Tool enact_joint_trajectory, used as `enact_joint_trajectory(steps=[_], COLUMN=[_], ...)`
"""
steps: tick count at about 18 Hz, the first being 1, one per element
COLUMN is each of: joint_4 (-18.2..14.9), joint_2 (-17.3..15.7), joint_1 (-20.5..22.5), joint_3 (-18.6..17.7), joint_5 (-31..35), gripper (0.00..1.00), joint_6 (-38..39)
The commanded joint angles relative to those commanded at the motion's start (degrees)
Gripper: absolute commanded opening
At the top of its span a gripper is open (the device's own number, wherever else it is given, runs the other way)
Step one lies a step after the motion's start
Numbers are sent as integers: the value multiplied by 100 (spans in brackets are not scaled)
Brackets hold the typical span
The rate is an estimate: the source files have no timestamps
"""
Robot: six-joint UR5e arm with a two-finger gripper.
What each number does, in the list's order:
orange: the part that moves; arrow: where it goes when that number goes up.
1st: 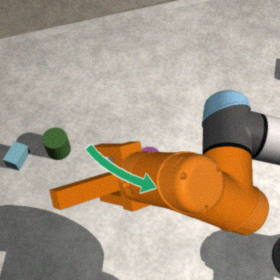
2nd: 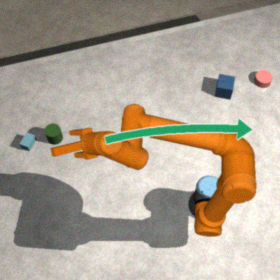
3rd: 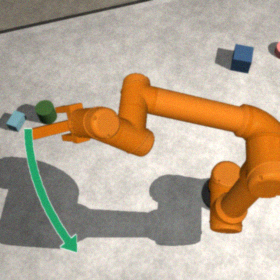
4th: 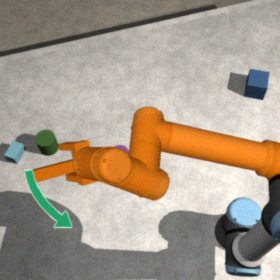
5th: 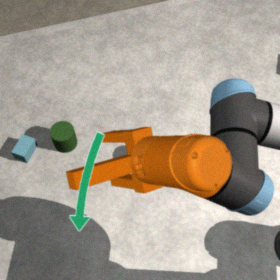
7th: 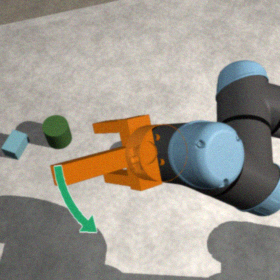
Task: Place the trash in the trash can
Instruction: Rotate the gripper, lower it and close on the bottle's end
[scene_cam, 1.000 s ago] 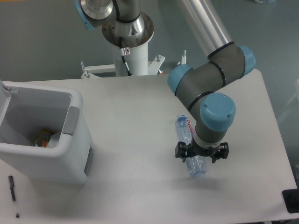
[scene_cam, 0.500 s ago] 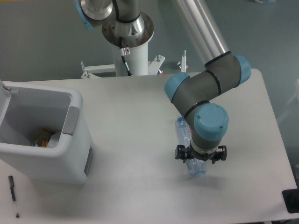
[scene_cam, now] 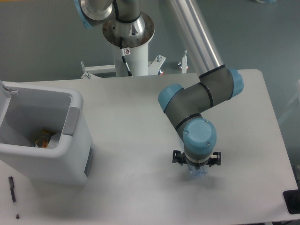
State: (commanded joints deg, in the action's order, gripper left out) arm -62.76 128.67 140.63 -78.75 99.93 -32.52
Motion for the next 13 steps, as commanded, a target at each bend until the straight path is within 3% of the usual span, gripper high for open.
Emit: enact_joint_trajectory(steps=[13], joint_4=[97], joint_2=[149], joint_1=[-17], joint_3=[-26], joint_5=[404], gripper=[96], joint_6=[141])
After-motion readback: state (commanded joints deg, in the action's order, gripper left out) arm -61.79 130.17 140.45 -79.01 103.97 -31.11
